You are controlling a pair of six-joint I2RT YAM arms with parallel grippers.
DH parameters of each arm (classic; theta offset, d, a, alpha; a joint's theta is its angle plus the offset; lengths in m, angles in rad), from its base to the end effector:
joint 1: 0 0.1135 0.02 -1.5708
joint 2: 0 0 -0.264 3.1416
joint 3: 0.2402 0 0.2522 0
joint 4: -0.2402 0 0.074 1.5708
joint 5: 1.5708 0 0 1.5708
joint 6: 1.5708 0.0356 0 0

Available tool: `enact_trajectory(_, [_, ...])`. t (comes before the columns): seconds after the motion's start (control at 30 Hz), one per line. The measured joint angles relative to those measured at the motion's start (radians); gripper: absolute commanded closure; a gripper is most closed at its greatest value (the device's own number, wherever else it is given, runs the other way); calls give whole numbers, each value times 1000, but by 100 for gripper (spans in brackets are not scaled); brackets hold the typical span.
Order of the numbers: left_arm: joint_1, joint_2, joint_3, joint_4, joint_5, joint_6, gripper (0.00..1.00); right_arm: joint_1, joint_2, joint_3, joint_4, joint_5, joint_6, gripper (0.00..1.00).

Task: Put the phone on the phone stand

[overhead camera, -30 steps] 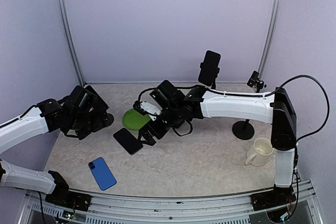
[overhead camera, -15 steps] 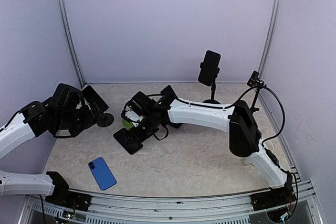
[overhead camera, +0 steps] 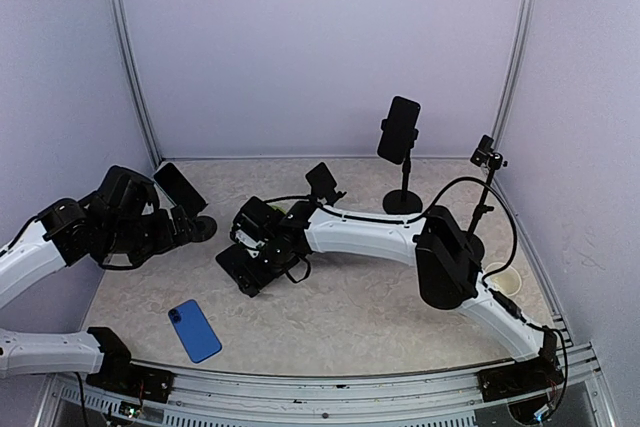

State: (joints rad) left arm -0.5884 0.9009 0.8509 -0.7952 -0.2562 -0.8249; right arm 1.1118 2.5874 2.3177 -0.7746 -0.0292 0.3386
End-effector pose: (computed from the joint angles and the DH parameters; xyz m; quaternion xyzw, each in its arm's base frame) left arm 0.1512 -0.0900 0.2870 -0.1544 0.9154 -0.1377 0.3452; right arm 0.2435 0.4950 0.1502 -0.3675 0.8928 0.1831 0.1854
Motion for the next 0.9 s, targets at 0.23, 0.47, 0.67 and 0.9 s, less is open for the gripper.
enact_trajectory(0.23, [1,-30,-9,-13,16,4,1,17,18,19,7,44,2,3])
enact_trajectory(0.47, [1,-64,-22,-26,23,-2,1,31,11,-18,28,116,-9,22])
enact_trajectory(0.67, [3,-62,-35,-24,40,-16,1,41,0,-48,40,163,-20,38])
enact_trajectory(0.9, [5,-37,-52,-1,57,-33,2,53,-152,-313,120,167,-15,42])
